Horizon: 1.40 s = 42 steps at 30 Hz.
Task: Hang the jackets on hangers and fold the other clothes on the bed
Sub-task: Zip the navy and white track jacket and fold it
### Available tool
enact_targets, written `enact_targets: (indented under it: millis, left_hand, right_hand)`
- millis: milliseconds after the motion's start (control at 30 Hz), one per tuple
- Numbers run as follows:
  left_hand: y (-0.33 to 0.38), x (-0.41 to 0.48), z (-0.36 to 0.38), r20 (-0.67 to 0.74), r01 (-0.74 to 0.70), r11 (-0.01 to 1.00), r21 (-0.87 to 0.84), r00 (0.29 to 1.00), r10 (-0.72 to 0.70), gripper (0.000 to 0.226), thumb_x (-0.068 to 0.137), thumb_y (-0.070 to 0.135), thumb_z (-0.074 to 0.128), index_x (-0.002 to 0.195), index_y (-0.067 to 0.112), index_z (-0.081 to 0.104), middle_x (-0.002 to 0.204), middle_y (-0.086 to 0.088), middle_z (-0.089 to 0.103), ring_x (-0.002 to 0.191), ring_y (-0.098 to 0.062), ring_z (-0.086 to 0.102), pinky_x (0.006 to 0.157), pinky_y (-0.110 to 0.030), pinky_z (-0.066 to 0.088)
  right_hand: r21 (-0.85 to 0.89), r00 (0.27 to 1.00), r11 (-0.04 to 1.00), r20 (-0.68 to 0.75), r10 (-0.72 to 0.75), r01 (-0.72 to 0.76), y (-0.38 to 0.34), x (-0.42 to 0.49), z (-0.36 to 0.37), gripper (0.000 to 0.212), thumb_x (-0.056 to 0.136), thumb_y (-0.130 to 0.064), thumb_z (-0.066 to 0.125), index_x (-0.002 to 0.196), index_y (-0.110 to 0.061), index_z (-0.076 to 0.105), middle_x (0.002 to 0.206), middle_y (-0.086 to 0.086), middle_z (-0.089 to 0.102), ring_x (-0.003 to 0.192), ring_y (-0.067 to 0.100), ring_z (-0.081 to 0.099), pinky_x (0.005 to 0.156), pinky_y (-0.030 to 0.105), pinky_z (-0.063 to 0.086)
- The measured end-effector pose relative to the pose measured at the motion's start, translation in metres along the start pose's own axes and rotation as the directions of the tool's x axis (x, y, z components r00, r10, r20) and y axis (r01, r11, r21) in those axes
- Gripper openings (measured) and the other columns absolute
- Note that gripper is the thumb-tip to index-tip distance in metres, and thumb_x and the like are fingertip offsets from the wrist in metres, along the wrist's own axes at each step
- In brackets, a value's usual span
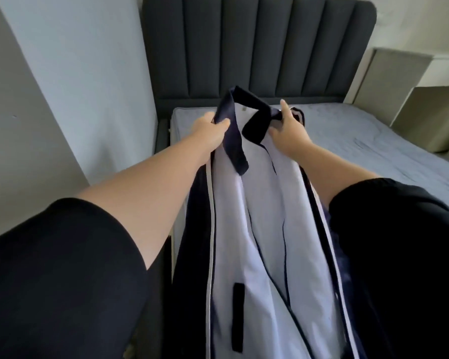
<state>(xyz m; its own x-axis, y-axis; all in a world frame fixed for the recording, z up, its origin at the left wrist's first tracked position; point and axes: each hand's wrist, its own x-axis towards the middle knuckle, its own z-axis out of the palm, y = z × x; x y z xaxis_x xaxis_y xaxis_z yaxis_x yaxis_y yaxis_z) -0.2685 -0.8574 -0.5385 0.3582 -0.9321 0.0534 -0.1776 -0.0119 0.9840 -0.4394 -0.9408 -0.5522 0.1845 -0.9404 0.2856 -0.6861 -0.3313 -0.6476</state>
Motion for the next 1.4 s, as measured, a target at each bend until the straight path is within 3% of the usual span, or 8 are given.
enact_targets:
  millis: [100,367,600,800,933,1167,1333,1400]
  left_hand:
    - [-0.048,-0.023,0.018,0.255,0.117,0.99,0.083,0.958,-0.135,0.092,0.095,0.025,0.056,0.149,0.03,-0.018,0.157,-0.005,0.019,0.139,-0.026,0.03,0.108,-0.038,0.027]
    - [-0.256,-0.191,0.079,0.447,0.036,0.758,0.651,0.789,-0.421,0.051,0.095,0.027,0.047,0.143,0.017,0.035,0.144,-0.006,0.04,0.131,-0.026,0.04,0.107,-0.032,0.034]
    - [-0.292,-0.278,0.096,0.519,-0.331,0.528,0.782,0.815,-0.258,0.063,0.097,0.051,0.024,0.152,0.028,0.003,0.16,0.003,-0.008,0.146,-0.018,-0.014,0.115,-0.051,-0.001]
    - [-0.276,-0.292,0.094,0.686,-0.604,0.398,0.691,0.72,-0.099,0.078,0.083,0.068,0.037,0.145,0.02,0.029,0.154,-0.004,0.02,0.144,-0.022,0.007,0.114,-0.057,0.003]
    - [-0.263,-0.303,0.101,0.729,-0.75,0.412,0.517,0.638,0.247,0.03,0.076,0.035,0.066,0.088,0.007,0.063,0.089,-0.008,0.058,0.084,-0.029,0.056,0.076,-0.041,0.048]
    - [-0.251,-0.312,0.092,0.669,-0.252,0.789,0.561,0.699,-0.252,0.019,0.091,0.022,0.053,0.088,0.011,0.068,0.085,-0.01,0.069,0.074,-0.025,0.063,0.065,-0.03,0.049]
    - [-0.244,-0.315,0.087,0.71,0.414,0.696,0.587,0.151,-0.688,0.018,0.098,0.036,0.047,0.102,0.019,0.052,0.075,-0.001,0.07,0.05,-0.01,0.064,0.04,-0.016,0.04]
    - [-0.244,-0.314,0.083,0.732,0.553,0.634,0.54,0.063,-0.679,0.018,0.1,0.039,0.044,0.104,0.022,0.048,0.086,-0.004,0.069,0.056,-0.01,0.065,0.044,-0.017,0.043]
  right_hand:
    - [0.035,0.994,0.997,0.079,0.07,-0.073,0.029,-0.026,0.027,0.077,0.093,-0.014,0.047,0.153,-0.023,0.0,0.133,0.017,0.052,0.105,0.031,0.056,0.083,0.035,0.041]
    - [-0.23,0.77,0.942,0.543,0.334,-0.246,0.17,-0.247,0.122,0.053,0.095,-0.023,0.049,0.145,-0.014,0.035,0.144,0.012,0.045,0.129,0.027,0.044,0.105,0.032,0.036]
    - [0.065,0.863,0.874,0.207,0.461,-0.482,0.203,-0.386,0.103,0.042,0.095,-0.01,0.051,0.137,-0.012,0.05,0.144,-0.001,0.048,0.134,0.011,0.04,0.109,0.018,0.025]
    - [0.043,0.848,0.847,0.047,0.529,-0.53,0.187,-0.401,0.089,0.021,0.089,-0.009,0.055,0.107,-0.012,0.065,0.104,-0.005,0.059,0.1,0.016,0.058,0.085,0.025,0.043]
    - [-0.108,0.742,0.758,0.158,0.651,-0.643,0.181,-0.399,0.074,0.015,0.081,-0.026,0.062,0.076,-0.013,0.06,0.07,-0.006,0.058,0.065,0.011,0.053,0.056,0.025,0.039]
    - [0.232,0.637,0.604,0.436,0.636,-0.762,0.173,-0.396,0.056,0.025,0.086,-0.014,0.068,0.063,-0.004,0.062,0.043,-0.002,0.044,0.039,0.009,0.042,0.041,0.021,0.036]
    - [0.285,0.653,0.595,0.448,0.611,-0.752,0.158,-0.391,0.053,0.023,0.087,-0.015,0.066,0.065,-0.01,0.067,0.042,0.002,0.047,0.039,0.016,0.042,0.045,0.025,0.04]
    - [0.33,0.675,0.593,0.437,0.594,-0.735,0.152,-0.39,0.051,0.022,0.089,-0.015,0.065,0.068,-0.01,0.067,0.042,0.002,0.048,0.039,0.015,0.041,0.044,0.024,0.037]
